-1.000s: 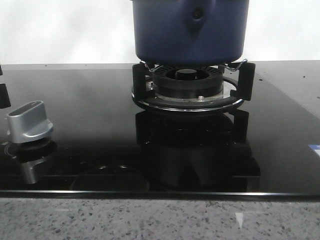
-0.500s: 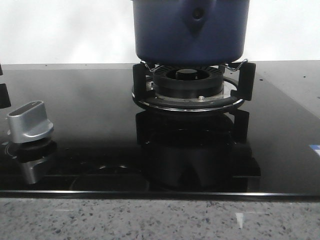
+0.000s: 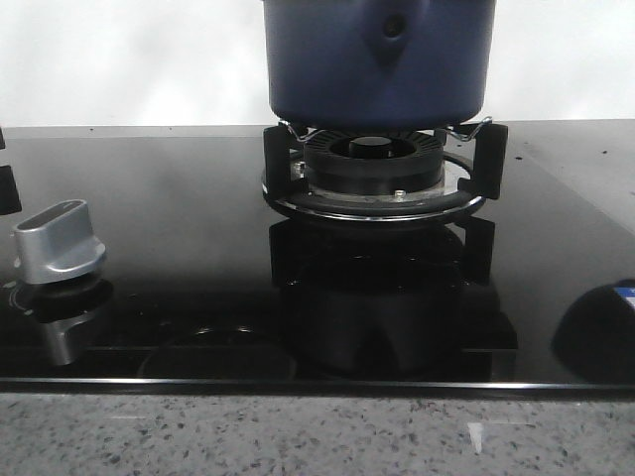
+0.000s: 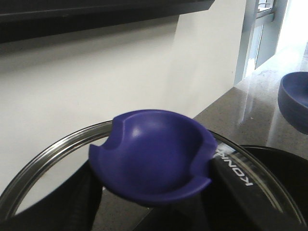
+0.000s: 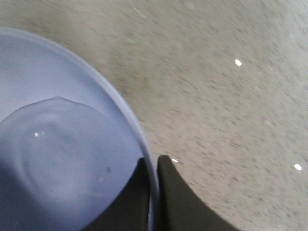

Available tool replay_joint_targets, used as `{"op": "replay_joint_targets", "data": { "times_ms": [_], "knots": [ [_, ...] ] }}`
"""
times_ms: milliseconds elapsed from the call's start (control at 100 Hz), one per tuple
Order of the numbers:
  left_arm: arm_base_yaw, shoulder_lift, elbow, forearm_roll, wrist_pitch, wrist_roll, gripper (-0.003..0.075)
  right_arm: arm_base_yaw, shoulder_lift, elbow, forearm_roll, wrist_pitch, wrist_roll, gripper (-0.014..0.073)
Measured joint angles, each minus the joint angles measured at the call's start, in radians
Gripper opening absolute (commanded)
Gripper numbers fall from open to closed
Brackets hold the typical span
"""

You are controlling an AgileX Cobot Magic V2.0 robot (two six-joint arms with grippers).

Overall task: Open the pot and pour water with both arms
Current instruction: 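Lift the bowl with the right gripper and carry it toward the pot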

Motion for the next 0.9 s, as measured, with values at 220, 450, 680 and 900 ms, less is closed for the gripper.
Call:
{"op": "replay_joint_targets", "data": {
  "times_ms": [220,450,680,900],
  "knots": [
    [0.000,0.000,0.000,0.000,0.000,0.000,0.0295,0.149,0.000,-0.086,0.046,-0.049,-0.002,-0.0062],
    [0.000,0.000,0.000,0.000,0.000,0.000,0.0295,0.300,0.019,-0.115,0.074,-0.170,-0.004,-0.0062],
    [0.000,0.000,0.000,0.000,0.000,0.000,0.0295,0.403,0.103,-0.128,0.077,-0.280,-0.007,-0.0062],
    [0.000,0.000,0.000,0.000,0.000,0.000,0.0295,0.472,0.150,-0.128,0.077,-0.418,-0.065,-0.0062]
  ]
}}
